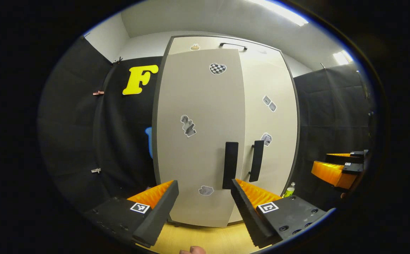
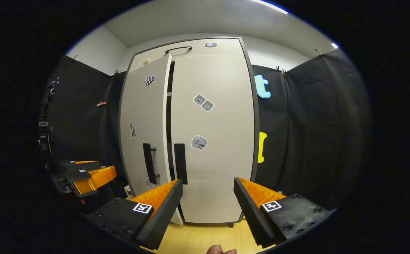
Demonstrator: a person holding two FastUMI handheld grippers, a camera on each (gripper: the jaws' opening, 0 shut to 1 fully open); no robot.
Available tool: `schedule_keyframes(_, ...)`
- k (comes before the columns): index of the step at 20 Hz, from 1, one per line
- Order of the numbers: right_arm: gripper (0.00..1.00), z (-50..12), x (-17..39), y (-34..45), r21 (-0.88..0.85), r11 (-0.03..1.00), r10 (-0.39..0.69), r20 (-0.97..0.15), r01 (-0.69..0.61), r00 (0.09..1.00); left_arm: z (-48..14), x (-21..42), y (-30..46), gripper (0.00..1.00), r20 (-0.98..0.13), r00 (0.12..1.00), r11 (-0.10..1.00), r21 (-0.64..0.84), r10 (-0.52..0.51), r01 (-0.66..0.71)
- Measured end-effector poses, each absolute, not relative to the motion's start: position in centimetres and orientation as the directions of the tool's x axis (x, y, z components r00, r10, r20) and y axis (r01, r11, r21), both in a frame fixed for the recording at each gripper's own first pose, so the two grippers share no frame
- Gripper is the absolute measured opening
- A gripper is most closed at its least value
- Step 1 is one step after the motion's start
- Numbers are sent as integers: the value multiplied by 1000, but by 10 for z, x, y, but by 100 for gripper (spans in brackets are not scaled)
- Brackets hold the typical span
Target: Grab one shoe with the right hand and put it into the shoe cabinet, grab the other shoe with the left hand and put it into the shoe cabinet; then close the right door with the right hand and the left door with the left hand.
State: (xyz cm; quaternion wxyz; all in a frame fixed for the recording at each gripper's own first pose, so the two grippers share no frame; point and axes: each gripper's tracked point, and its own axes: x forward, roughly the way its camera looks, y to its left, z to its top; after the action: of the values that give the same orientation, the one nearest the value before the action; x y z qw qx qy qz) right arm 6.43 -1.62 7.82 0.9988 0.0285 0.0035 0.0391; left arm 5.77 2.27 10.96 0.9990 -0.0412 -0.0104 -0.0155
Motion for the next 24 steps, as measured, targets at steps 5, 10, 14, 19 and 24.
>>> schedule_keyframes(5, 96, 78, 56, -9, 67, 995, 80, -2, -80, 997, 108, 37, 31, 95, 25, 1000, 998, -66, -12, 13)
schedule_keyframes(10, 96, 78, 51, -3, 64, 995, 78, 3, -78, 997, 104, 23, 38, 95, 18, 1000, 997, -73, 6, -5)
schedule_keyframes(14, 96, 78, 46, -2, 61, 995, 75, 6, -75, 997, 105, 16, 41, 95, 21, 1000, 997, -73, 19, -17)
schedule_keyframes(19, 96, 78, 44, -5, 58, 996, 68, 7, -68, 998, 106, 12, 41, 95, 24, 999, 998, -65, 25, -23)
schedule_keyframes(24, 96, 78, 40, -8, 56, 996, 68, 7, -68, 998, 110, 9, 36, 95, 32, 999, 998, -63, 15, -13)
